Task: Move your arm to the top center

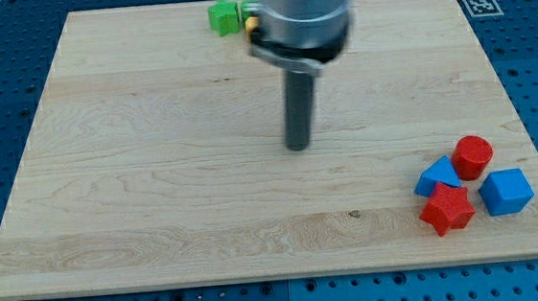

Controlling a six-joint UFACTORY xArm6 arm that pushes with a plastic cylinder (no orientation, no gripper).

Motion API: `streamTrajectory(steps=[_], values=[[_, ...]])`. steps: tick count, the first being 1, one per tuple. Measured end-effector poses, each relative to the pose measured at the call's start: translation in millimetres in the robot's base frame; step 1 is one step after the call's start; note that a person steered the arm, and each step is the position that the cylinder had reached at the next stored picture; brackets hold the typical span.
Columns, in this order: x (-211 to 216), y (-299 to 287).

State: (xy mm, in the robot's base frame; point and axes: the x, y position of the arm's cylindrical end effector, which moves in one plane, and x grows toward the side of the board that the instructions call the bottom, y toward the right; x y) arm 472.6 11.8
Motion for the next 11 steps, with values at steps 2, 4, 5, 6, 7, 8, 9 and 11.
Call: streamTrajectory(steps=[2, 4, 5, 6, 7, 8, 9, 11], values=[[-12.3, -32.6], [-116.9, -131.6], [-188.6, -142.2], [-222.5, -153.2], [-271.2, -160.6], [-280.8, -136.9], [-280.3, -67.0], [-245.3, -8.8]])
